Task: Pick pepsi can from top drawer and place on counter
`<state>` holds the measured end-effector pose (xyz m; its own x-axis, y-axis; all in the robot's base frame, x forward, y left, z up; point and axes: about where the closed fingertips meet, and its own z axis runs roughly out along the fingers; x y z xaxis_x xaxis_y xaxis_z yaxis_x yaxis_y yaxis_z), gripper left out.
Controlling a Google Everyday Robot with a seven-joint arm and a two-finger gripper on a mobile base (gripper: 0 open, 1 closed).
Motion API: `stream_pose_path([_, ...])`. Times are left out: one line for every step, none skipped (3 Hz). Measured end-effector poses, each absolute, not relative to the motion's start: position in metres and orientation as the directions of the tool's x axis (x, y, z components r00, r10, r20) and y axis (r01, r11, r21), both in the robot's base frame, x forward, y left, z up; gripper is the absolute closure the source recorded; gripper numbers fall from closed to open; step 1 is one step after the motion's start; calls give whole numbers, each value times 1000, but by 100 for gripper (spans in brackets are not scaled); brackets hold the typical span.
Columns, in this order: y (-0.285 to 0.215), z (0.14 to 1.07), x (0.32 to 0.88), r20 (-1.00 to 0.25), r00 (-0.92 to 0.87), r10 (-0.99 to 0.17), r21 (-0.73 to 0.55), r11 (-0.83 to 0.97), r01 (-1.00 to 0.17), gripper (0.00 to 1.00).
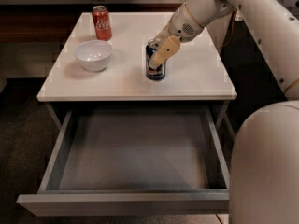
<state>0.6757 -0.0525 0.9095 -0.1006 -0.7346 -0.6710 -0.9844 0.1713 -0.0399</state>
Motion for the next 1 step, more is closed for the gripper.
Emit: stream_pose_path([-52, 909, 676, -672, -102, -734, -38, 171, -984, 0])
